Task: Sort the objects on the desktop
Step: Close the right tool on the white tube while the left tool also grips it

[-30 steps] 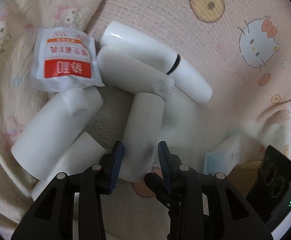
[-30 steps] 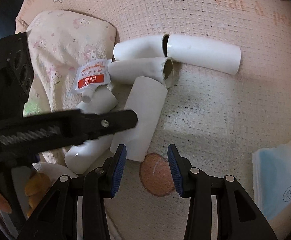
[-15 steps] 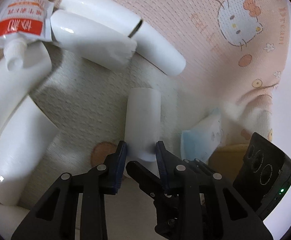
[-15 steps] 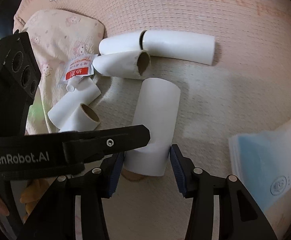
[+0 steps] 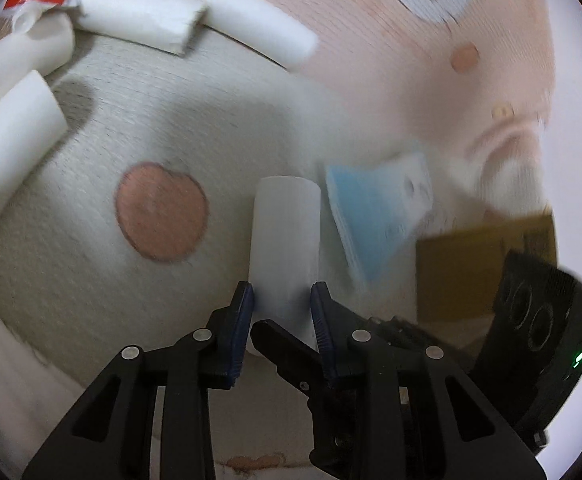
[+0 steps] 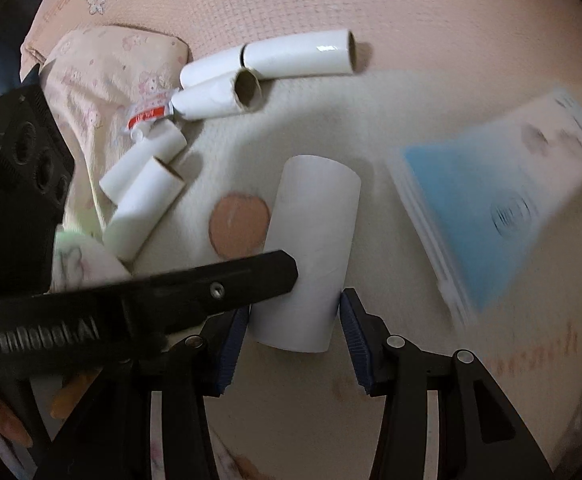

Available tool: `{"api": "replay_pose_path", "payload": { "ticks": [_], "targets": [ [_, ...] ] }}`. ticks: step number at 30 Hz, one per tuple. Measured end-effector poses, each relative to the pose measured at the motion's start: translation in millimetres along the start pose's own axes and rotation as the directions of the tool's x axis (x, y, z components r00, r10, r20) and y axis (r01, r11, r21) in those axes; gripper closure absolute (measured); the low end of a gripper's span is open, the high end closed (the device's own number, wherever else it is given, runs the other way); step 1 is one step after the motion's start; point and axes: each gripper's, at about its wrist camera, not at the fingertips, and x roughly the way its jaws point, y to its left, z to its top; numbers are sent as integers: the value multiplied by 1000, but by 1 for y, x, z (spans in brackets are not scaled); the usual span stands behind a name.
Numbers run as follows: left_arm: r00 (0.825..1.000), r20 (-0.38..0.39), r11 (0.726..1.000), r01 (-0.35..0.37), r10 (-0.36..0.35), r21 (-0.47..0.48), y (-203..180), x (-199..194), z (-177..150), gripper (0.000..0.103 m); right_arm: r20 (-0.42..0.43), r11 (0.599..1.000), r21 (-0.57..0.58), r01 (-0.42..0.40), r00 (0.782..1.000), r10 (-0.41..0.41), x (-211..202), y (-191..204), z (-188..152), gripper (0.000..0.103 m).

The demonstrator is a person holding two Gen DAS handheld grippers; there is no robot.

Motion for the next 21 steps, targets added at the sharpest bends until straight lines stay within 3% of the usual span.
{"api": "replay_pose_path", "payload": {
  "ticks": [4,11,21],
  "targets": [
    [999,-46,996,7,-3,92,-19,9,-16,70,-16,1000,17,14,1000,-13,-11,-9,-20,59],
    [992,-116,988,56,-40,141,-31,19,-30,66,-7,995,104,-14,1000,15,-31,-36,-48,60],
    [984,-115,990,139,-139,-2,-16,30,-18,64,29,981,185,-56,998,52,-35,-44,-53,61]
  ]
}}
